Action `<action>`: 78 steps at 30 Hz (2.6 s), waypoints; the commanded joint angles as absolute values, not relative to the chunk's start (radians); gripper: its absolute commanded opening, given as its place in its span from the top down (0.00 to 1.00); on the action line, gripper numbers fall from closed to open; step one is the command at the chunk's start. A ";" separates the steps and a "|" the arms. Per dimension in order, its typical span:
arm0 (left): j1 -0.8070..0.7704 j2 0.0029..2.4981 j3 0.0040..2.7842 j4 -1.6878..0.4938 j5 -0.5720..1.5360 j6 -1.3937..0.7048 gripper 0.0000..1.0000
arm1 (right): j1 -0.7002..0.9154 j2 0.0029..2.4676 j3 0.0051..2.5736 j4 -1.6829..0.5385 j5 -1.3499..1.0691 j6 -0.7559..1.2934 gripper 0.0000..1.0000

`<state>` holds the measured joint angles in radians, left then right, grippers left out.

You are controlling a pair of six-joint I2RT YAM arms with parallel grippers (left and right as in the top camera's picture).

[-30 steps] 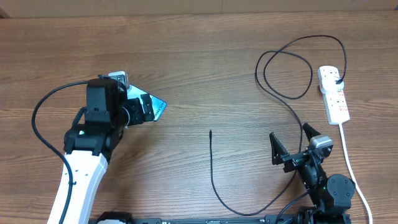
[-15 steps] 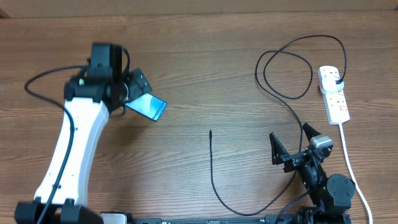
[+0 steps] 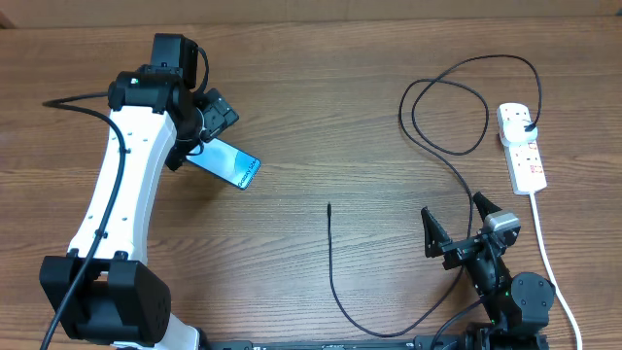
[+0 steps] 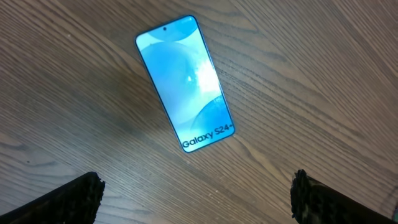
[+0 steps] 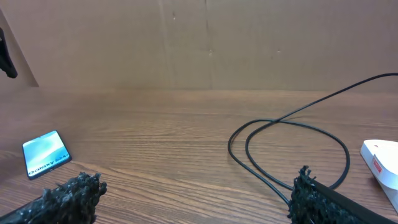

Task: Plug charger to phone and switch on socket
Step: 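Move the left gripper forward over the Galaxy phone, then lower the left gripper onto the phone and close on its sides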

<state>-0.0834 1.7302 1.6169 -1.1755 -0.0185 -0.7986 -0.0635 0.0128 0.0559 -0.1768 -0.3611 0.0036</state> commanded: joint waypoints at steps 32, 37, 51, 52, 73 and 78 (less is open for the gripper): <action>-0.068 2.024 1.677 -1.158 -0.009 -1.021 0.00 | -0.060 0.003 0.055 -0.173 -0.356 0.004 0.00; -0.059 2.055 1.676 -1.117 -0.010 -1.013 0.00 | -0.060 0.003 0.055 -0.173 -0.356 0.004 0.00; -0.059 2.074 1.668 -1.068 -0.019 -1.010 0.00 | -0.060 0.003 0.055 -0.173 -0.356 0.004 0.00; -0.059 2.080 1.668 -1.068 -0.018 -1.010 0.00 | -0.060 0.003 0.055 -0.173 -0.356 0.004 0.00; -0.059 2.184 1.665 -1.058 -0.008 -1.011 0.00 | -0.060 0.003 0.055 -0.173 -0.356 0.004 0.00; -0.059 2.184 1.665 -1.058 -0.010 -1.038 0.00 | -0.060 0.003 0.055 -0.173 -0.356 0.004 0.00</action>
